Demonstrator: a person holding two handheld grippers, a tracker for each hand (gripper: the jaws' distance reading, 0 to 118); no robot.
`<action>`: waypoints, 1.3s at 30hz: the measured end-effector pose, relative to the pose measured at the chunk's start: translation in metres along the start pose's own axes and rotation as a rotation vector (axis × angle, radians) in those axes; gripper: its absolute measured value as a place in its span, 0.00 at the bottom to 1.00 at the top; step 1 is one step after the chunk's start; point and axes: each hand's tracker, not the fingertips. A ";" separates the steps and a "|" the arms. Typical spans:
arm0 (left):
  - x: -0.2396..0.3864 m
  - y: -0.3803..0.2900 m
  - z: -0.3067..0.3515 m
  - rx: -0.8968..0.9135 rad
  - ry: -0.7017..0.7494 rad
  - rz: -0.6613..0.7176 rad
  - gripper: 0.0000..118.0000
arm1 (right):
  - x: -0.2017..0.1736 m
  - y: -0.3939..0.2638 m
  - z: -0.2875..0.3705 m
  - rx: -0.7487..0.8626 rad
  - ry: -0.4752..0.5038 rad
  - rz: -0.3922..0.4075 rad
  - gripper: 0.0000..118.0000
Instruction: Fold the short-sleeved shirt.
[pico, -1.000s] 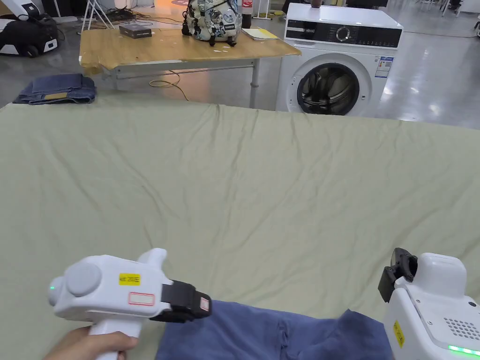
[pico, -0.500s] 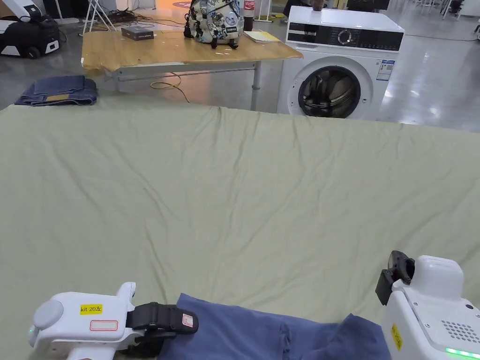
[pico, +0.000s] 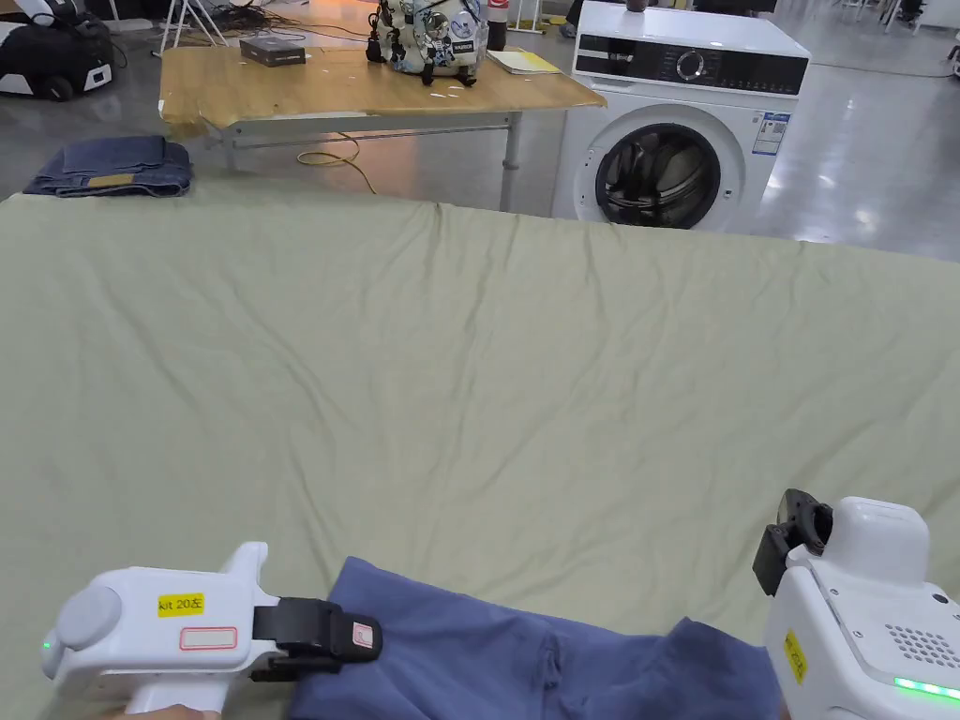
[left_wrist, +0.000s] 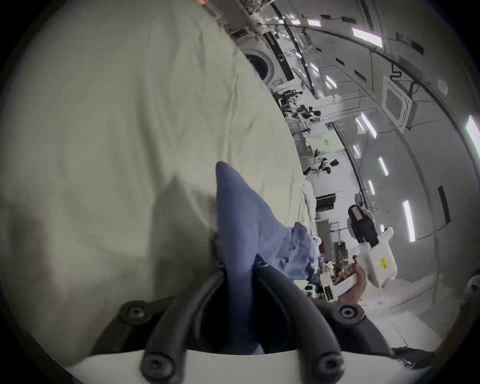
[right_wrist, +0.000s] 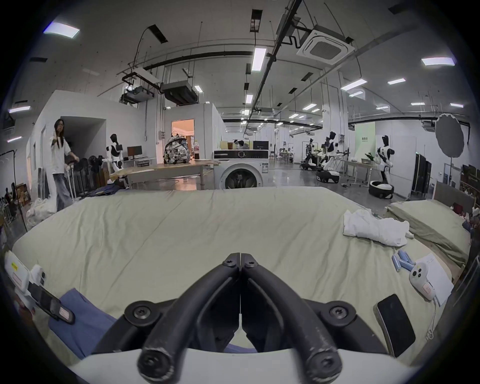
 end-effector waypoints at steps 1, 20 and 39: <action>0.007 0.002 0.010 0.022 0.000 -0.015 0.03 | -0.001 0.000 0.000 0.003 0.002 0.001 0.00; 0.104 0.028 0.089 0.087 0.277 -0.227 0.03 | -0.013 0.012 0.001 0.023 0.057 -0.005 0.00; 0.181 -0.020 -0.098 -0.194 0.255 -0.392 0.03 | 0.012 0.005 0.008 0.002 -0.001 -0.024 0.00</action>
